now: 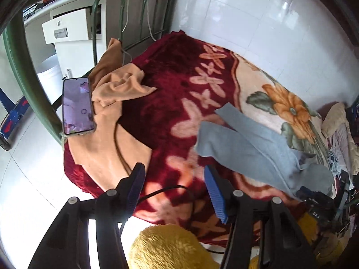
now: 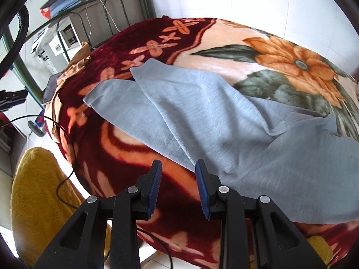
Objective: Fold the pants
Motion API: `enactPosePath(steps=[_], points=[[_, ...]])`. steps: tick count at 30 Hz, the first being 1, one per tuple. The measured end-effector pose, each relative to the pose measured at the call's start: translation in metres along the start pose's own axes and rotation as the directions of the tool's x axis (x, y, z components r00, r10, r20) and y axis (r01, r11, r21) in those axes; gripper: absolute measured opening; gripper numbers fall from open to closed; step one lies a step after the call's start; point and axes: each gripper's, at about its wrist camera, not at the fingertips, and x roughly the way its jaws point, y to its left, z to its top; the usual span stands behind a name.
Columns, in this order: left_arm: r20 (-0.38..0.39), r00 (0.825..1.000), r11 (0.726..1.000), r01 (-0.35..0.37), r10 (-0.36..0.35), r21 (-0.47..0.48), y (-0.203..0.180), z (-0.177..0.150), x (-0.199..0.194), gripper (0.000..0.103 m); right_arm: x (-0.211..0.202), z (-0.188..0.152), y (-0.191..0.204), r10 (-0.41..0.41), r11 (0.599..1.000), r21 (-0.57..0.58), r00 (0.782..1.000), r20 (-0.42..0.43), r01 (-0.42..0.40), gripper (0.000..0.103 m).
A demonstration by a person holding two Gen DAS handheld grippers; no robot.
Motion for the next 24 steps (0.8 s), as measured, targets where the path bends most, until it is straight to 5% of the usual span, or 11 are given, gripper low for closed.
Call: enactPosePath(steps=[7,18,24], points=[[-0.019,0.993,0.986,-0.111,0.115,0.127,-0.054,0.01,0.05,0.061,0.02,0.008,-0.001,-0.001,1.0,-0.009,1.0,-0.027,0.001,0.031],[-0.133,0.991,0.986,0.042,-0.02,0.162,-0.115,0.054,0.176,0.061,0.06,0.024,-0.01,-0.034,0.999,-0.031,0.996,-0.087,0.031,0.031],[-0.128,0.992,0.989,0.031,-0.012,0.147,-0.135,0.09,0.234,0.061,0.071,0.027,-0.017,-0.008,1.0,-0.018,0.995,-0.104,0.007,0.031]])
